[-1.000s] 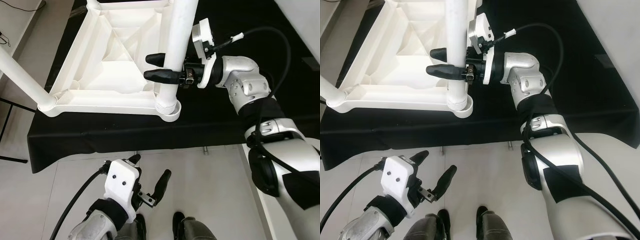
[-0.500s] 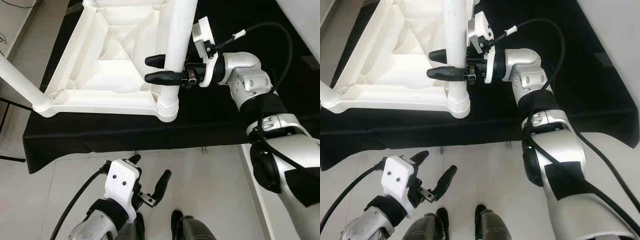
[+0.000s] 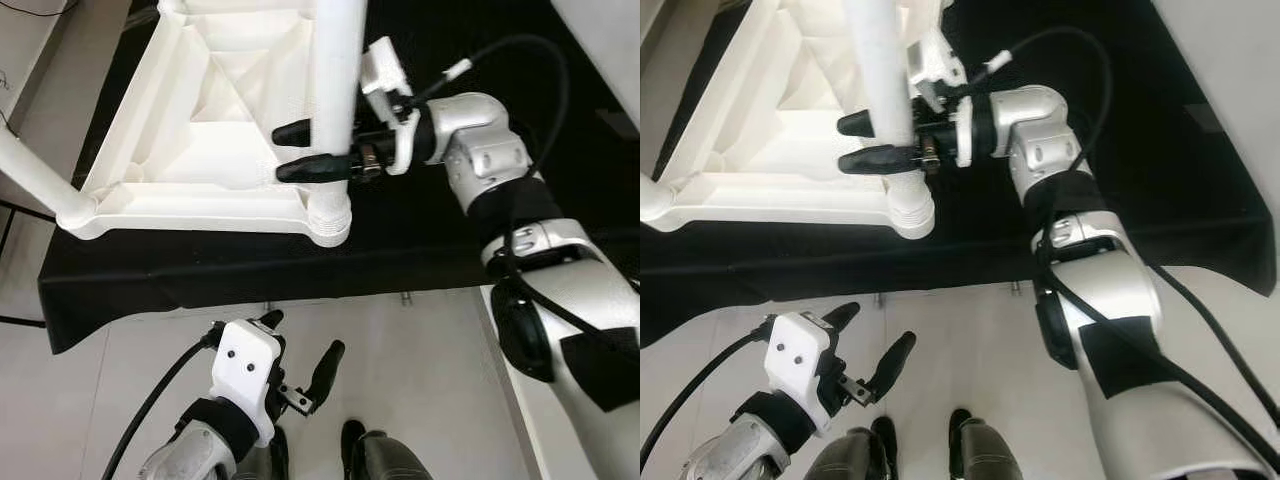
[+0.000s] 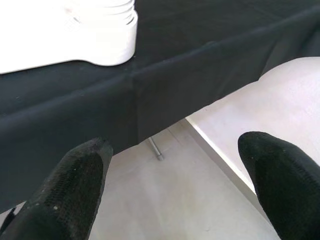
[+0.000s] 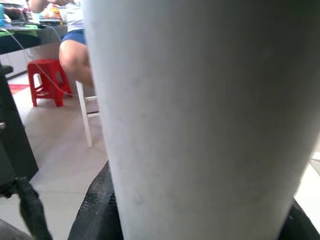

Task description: Building children table

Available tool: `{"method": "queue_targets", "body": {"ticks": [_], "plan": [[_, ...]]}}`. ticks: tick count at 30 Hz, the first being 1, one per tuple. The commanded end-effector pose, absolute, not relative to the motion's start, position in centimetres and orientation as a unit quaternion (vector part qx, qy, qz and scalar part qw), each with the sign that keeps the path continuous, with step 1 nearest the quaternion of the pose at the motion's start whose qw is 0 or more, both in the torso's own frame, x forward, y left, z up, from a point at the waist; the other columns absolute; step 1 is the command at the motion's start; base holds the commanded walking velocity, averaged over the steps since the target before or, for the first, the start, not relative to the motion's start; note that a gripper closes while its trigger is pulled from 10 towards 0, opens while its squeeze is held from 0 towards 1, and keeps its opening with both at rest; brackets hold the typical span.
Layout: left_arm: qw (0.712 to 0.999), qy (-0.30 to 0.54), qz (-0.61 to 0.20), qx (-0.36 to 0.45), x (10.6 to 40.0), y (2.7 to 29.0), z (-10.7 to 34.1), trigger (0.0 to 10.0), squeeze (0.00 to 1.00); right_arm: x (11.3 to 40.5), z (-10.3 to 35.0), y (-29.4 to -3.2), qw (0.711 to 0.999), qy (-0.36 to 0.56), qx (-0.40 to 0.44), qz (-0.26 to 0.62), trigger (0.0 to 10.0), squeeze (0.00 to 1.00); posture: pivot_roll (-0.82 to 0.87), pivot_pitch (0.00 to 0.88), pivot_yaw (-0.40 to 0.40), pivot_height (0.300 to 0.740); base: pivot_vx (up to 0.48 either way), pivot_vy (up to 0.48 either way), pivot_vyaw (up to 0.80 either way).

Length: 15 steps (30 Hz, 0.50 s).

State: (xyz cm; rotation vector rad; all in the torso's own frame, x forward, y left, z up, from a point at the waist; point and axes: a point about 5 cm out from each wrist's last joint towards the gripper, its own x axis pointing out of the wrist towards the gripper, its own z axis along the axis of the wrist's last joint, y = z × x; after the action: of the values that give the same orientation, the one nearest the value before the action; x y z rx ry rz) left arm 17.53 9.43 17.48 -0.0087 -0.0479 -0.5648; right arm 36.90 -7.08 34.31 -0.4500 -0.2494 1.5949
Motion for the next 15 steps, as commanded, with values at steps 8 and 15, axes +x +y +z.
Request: {"method": "queue_targets", "body": {"ticks": [8, 15], "plan": [[0.96, -0.015, -0.278, -0.005, 17.2, 9.4, 17.3, 10.0, 0.0, 38.5, 32.1, -6.2, 0.749, -0.055, -0.172, 0.638, 10.0, 0.0, 0.02, 0.349, 0.002, 0.74, 0.0, 0.0, 0.0], [0.961, -0.016, -0.277, -0.005, 17.3, 9.4, 17.4, 10.0, 0.0, 39.1, 31.5, -7.0, 0.79, -0.057, -0.149, 0.592, 10.0, 0.0, 0.02, 0.352, 0.002, 0.74, 0.0, 0.0, 0.0]]}}
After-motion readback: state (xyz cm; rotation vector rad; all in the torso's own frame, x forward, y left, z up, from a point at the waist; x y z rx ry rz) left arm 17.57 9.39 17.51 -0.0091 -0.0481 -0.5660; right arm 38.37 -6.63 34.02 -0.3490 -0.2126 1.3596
